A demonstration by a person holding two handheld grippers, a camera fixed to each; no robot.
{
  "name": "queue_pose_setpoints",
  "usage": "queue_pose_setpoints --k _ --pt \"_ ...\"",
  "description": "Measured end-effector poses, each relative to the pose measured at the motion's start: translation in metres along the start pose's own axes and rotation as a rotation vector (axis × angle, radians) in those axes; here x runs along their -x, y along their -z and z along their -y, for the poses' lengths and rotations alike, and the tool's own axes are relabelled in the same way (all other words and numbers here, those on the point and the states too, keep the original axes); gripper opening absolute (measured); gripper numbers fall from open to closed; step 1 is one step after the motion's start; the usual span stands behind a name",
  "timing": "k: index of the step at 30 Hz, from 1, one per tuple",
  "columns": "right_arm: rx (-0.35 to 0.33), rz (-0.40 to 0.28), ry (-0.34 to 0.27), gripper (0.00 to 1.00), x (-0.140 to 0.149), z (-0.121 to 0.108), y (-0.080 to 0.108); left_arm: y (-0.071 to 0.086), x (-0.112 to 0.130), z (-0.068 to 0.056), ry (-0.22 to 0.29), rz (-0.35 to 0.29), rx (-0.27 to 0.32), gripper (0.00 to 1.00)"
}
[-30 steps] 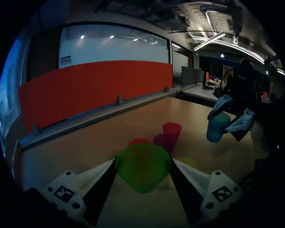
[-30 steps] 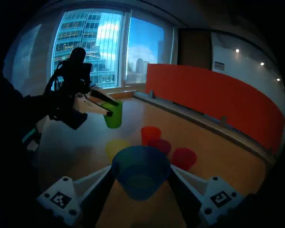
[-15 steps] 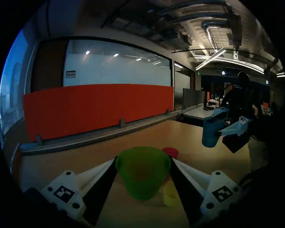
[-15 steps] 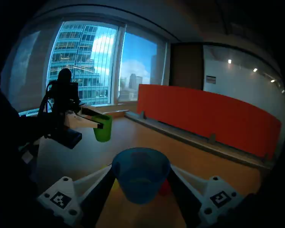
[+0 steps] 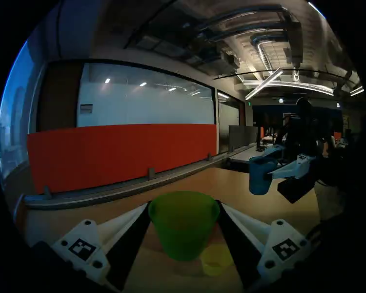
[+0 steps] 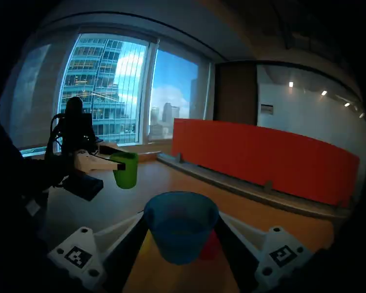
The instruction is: Pour water
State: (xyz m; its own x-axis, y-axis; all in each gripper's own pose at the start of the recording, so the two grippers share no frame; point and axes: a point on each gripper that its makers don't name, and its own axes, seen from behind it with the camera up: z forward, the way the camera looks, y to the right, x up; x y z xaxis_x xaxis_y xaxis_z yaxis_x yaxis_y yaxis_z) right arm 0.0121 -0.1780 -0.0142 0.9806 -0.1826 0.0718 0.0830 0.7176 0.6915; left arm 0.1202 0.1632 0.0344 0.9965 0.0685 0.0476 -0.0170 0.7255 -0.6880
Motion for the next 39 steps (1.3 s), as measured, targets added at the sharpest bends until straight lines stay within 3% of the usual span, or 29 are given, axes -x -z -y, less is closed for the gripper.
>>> queue_pose_setpoints --k 27,39 --pt "-0.011 -0.058 0.114 0.91 -0.046 -0.006 -0.011 0.001 -0.005 -0.037 -0.027 0.003 0.054 0.9" --pt "-0.009 -0.081 0.275 0.91 -0.078 -0.005 -0.021 0.001 -0.007 -0.05 -0.038 -0.002 0.073 0.9"
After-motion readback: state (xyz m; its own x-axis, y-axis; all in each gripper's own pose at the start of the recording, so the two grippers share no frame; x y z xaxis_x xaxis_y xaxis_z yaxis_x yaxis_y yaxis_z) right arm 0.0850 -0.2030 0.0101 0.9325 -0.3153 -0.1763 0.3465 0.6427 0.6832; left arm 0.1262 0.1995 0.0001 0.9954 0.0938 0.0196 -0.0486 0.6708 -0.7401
